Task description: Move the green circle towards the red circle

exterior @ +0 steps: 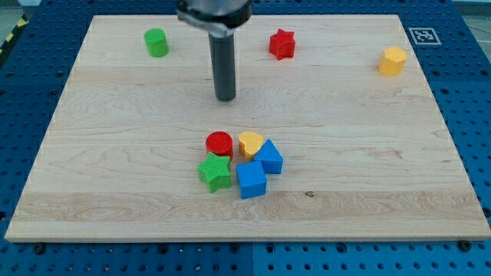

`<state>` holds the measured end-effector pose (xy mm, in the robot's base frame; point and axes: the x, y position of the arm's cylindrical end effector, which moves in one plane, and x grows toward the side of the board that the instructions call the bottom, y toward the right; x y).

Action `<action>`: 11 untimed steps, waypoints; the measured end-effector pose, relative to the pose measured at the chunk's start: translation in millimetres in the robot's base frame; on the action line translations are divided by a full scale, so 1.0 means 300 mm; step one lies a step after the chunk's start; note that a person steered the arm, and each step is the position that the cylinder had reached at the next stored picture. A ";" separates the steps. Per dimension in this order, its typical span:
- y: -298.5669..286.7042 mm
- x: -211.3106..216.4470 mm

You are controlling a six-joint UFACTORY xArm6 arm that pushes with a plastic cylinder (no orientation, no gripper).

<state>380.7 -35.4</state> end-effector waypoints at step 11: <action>-0.360 -0.386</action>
